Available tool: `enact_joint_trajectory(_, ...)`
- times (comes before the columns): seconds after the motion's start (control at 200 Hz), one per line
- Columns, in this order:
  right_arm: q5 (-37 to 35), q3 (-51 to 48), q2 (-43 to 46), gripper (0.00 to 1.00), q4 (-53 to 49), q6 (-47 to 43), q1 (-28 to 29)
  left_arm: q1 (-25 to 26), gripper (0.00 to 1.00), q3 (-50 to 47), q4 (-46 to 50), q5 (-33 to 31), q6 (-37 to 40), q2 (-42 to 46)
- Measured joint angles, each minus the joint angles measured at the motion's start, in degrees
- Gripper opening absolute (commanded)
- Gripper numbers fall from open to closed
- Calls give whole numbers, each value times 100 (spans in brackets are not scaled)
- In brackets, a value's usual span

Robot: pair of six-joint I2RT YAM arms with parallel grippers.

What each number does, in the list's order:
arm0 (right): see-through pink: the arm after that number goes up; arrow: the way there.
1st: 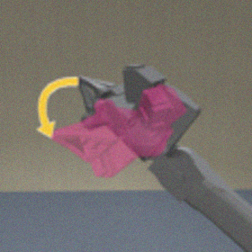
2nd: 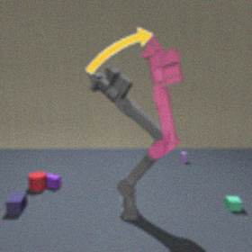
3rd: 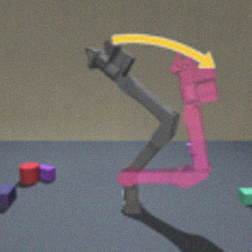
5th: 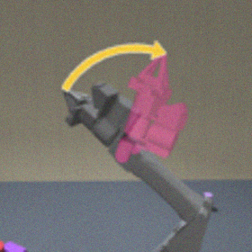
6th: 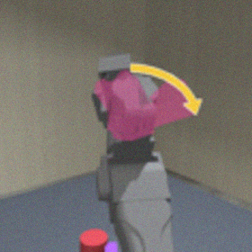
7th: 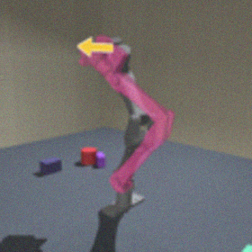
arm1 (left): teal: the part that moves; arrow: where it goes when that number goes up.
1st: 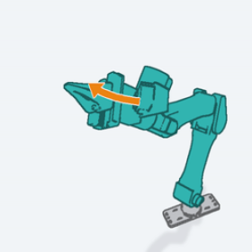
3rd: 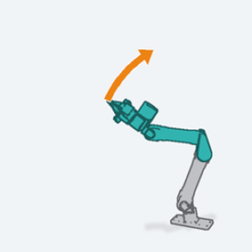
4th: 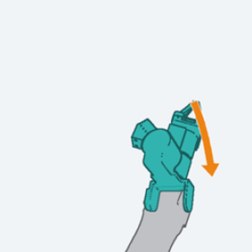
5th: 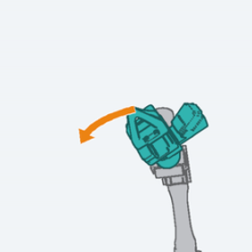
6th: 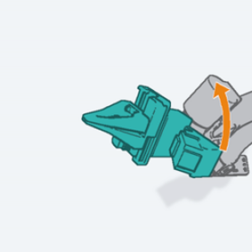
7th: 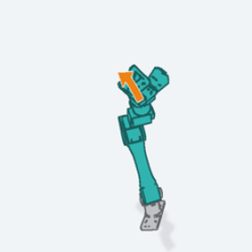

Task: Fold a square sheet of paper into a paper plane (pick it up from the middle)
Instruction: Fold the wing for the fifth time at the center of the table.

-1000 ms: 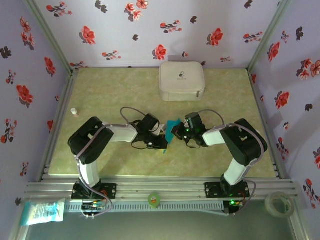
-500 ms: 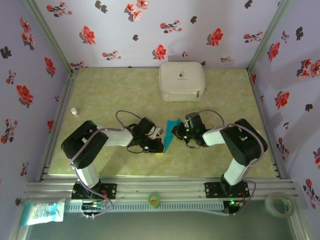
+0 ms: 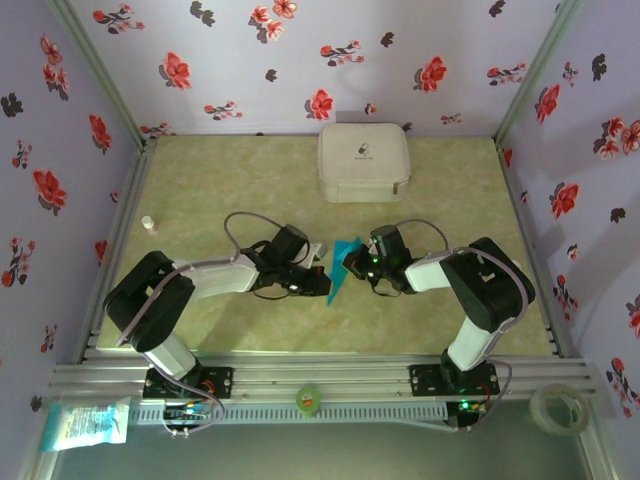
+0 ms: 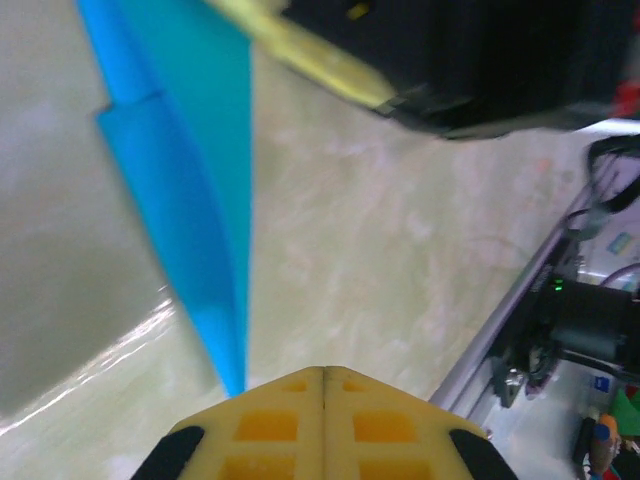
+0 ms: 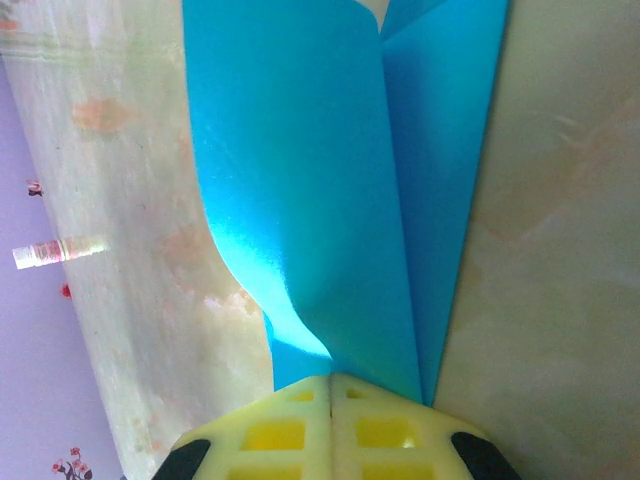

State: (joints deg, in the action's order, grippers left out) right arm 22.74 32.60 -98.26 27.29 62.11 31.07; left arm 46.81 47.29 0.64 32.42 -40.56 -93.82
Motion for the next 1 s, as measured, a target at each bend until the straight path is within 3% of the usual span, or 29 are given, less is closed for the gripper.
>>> enact_joint_trajectory(0.5, -2, 0, 0, 5, 0, 0, 2, 170, 2, 463, 22, 90, 28, -922)
enact_joint_trajectory(1.0, -4, 0, -2, 5, 2, 0, 7, 175, 2, -219, -304, -164, 42, -688)
